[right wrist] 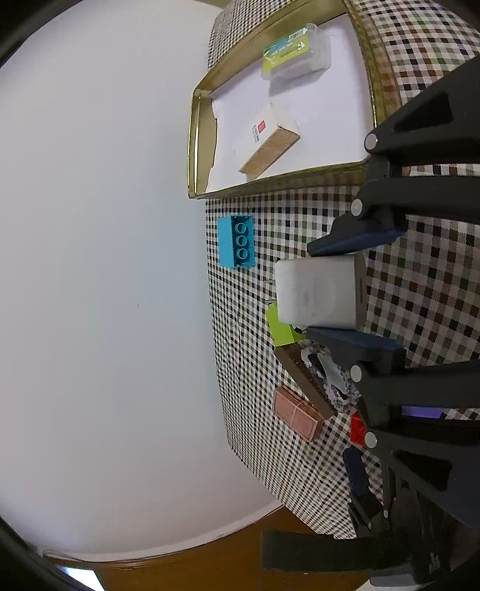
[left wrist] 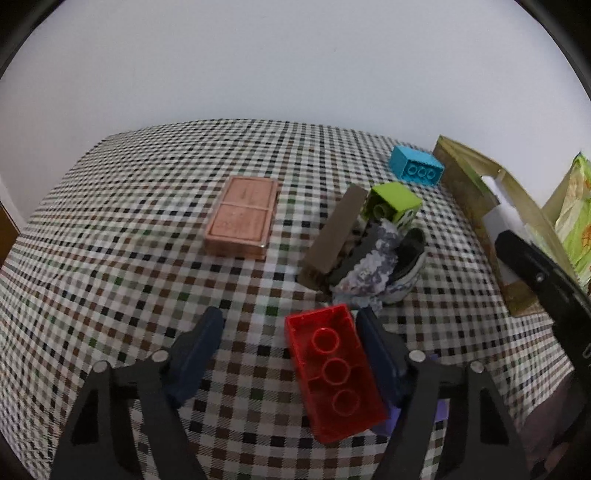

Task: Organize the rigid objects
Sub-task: 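Grasp the white charger with the right gripper while the left grasps the red brick, then carry the red brick and white charger into the tray and release both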

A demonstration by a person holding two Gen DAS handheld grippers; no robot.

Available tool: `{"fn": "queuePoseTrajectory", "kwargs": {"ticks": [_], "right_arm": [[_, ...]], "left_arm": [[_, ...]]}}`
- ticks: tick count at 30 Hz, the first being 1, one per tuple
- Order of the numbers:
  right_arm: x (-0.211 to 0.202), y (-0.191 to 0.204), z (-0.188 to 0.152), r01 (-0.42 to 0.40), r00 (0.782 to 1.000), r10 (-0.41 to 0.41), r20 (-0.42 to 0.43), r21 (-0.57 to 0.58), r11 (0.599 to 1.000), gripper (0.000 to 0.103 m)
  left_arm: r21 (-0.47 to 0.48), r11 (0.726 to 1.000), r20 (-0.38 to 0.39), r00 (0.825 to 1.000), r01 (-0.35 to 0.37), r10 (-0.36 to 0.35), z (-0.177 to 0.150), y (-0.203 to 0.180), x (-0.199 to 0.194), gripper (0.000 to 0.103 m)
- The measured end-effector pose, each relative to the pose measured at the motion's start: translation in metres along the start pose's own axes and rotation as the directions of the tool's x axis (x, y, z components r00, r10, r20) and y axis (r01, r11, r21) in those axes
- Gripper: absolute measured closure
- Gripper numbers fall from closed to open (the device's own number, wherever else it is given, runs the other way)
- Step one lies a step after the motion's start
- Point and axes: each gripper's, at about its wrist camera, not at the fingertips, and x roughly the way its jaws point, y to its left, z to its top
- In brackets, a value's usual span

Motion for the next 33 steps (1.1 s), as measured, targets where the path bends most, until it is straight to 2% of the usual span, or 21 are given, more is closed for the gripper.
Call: {"fn": "queuePoseTrajectory", "kwargs": {"ticks": [3,5,7,9,11,13,14,18,22,27,33], "right_arm": [[-0.004,0.002,-0.001,0.002,1.0,-0.002,0.002,0.004,1.0,0.062],[-0.009,0.005,-0.002,0.001,1.0,-0.001,0.006,0.002,1.0,0.062],[-0.01,0.005,-0.002,-0.002,1.0,0.002,0.011,0.002,1.0,0.062],[-0.011,0.005,-0.003,-0.006,1.0,0.006,0.011,0.005,1.0,0.062],[-0.011,0.004,-0.003,-0.013,1.0,0.013,0.011,0.01,1.0,0.062],[-0.012,0.005,-0.002,-0.022,1.0,0.022,0.013,0.015,1.0,0.062],[-0.013,0.004,-0.003,-0.026,1.0,0.026,0.013,0.016,1.0,0.062],[-0.016,0.003,-0.002,-0.038,0.999,0.037,0.02,0.018,0.999,0.062],[-0.02,-0.002,-0.001,-0.072,0.997,0.071,0.029,0.042,0.997,0.062],[-0.029,-0.017,0.004,-0.134,0.989,0.129,0.065,0.085,0.987,0.062],[-0.044,-0.033,0.008,-0.143,0.983,0.134,0.124,0.073,0.987,0.062]], "left_arm": [[0.008,0.998,-0.009,0.997,-0.07,0.07,-0.001,-0.004,0.001,0.025],[-0.004,0.998,-0.011,0.998,-0.069,0.069,-0.001,0.0,-0.001,0.025],[-0.016,0.996,-0.018,0.996,-0.084,0.083,-0.004,0.003,-0.002,0.016],[-0.027,0.996,-0.02,0.996,-0.085,0.085,-0.006,0.005,-0.004,0.018],[-0.035,0.995,-0.01,0.996,-0.089,0.088,-0.009,0.007,-0.008,0.032],[-0.051,0.994,0.01,0.996,-0.093,0.093,-0.012,0.01,-0.015,0.067],[-0.061,0.994,0.015,0.996,-0.092,0.093,-0.013,0.012,-0.016,0.073],[-0.106,0.993,0.028,0.999,-0.042,0.045,-0.015,0.023,-0.019,0.073],[-0.134,0.99,0.057,0.997,-0.036,0.044,-0.015,0.02,-0.022,0.073],[-0.155,0.988,0.182,0.983,-0.007,0.035,-0.015,0.012,-0.04,0.073],[-0.132,0.99,0.257,0.966,0.04,-0.005,0.002,-0.014,-0.053,0.073]]}}
